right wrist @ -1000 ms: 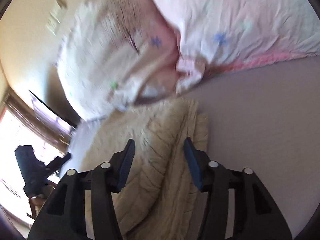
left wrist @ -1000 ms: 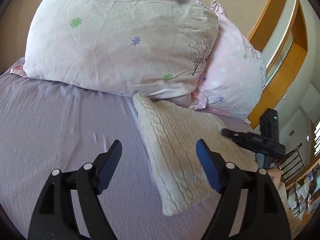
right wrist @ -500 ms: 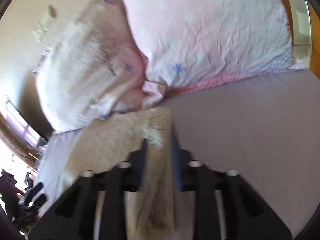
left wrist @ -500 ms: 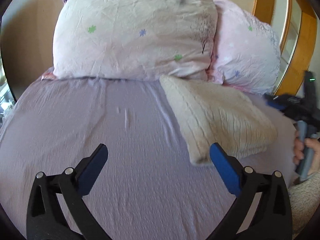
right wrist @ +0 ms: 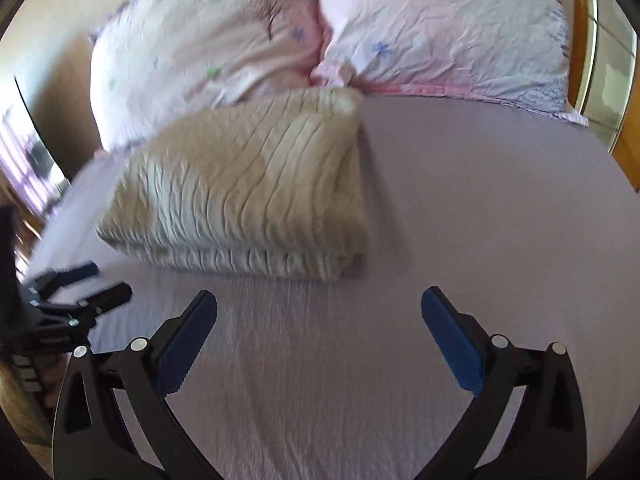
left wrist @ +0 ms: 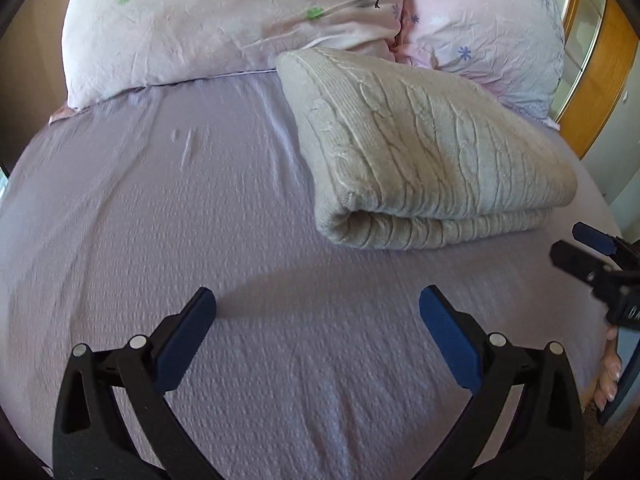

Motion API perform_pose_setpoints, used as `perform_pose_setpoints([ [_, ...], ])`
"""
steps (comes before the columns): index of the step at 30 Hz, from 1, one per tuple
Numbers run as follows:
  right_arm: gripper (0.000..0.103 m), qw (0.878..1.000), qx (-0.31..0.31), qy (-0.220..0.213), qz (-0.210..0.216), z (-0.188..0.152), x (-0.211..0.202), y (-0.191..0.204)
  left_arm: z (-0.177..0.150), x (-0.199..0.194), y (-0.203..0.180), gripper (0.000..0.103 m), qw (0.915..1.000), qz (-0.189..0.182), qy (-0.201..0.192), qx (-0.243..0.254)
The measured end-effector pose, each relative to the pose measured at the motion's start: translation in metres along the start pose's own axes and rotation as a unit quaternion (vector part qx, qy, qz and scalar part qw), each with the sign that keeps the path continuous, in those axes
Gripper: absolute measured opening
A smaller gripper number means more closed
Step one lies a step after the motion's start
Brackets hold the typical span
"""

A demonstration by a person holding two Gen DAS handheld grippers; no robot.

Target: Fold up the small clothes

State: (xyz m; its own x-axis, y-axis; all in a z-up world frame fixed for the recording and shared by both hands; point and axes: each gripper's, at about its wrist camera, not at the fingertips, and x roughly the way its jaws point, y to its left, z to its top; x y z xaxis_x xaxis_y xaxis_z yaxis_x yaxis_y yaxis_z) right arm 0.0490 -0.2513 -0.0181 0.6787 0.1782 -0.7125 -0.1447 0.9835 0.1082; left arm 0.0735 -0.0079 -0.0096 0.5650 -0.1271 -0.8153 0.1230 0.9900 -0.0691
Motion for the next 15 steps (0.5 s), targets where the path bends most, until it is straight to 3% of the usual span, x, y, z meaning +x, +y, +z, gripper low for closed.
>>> perform_pose_setpoints([
  [6, 0.102, 0.999, -0.029, 0.027, -0.033, -0.002, 0.021, 0.02, 0.005, 0.008, -0.006, 0.101, 0.9991, 0.037, -0.002, 0.018],
  [15, 0.102, 0.998, -0.03, 0.025, -0.04, -0.008, 0.019, 0.023, 0.003, 0.008, -0.003, 0.101, 0.9989, 0.041, -0.019, 0.012],
])
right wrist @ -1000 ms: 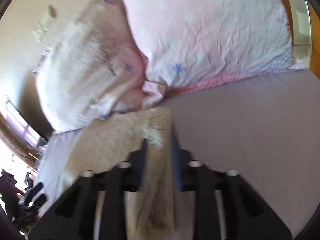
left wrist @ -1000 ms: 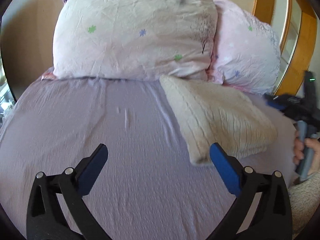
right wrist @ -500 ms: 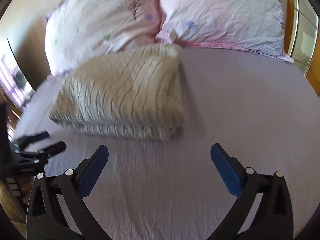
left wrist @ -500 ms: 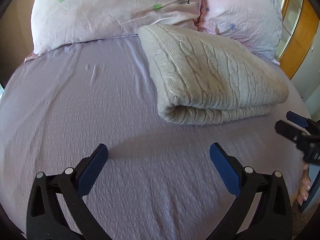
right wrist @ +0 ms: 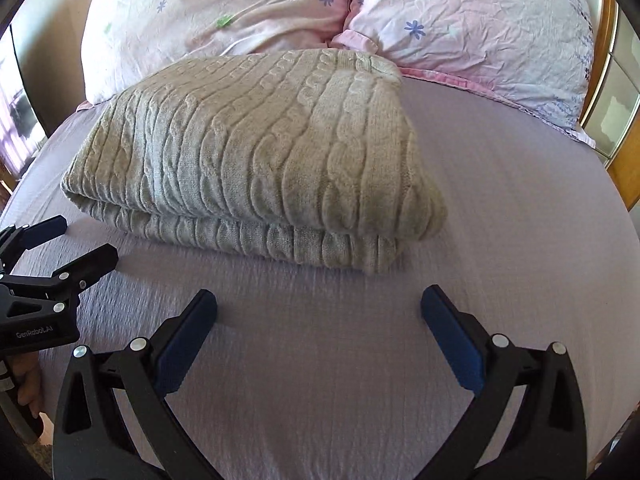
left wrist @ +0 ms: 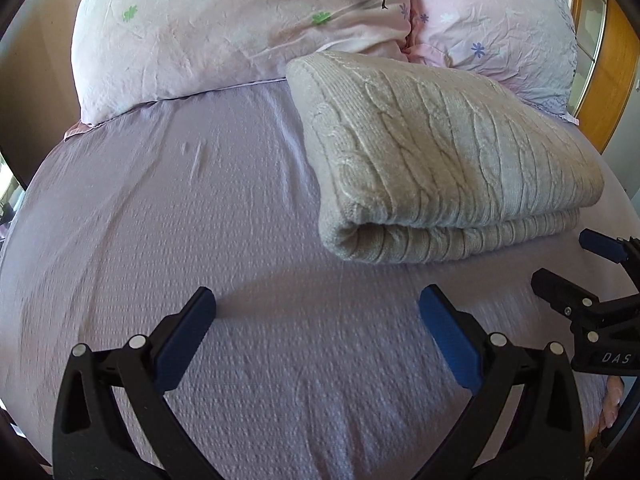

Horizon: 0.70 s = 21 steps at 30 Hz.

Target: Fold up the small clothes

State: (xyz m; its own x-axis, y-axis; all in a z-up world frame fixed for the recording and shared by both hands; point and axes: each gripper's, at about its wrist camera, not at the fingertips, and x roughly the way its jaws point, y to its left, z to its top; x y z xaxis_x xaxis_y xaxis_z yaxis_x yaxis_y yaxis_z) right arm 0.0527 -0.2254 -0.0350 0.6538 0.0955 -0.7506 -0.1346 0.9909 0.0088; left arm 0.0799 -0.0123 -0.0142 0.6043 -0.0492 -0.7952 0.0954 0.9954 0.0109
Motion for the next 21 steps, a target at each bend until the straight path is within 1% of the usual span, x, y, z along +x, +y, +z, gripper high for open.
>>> perform_pose_setpoints([
  [21, 0.102, 1.0, 0.001, -0.001, -0.001, -0.0008, -0.001, 0.0004, -0.0017, 0.0004, -0.0006, 0.101, 1.0, -0.002, 0.0, 0.003],
])
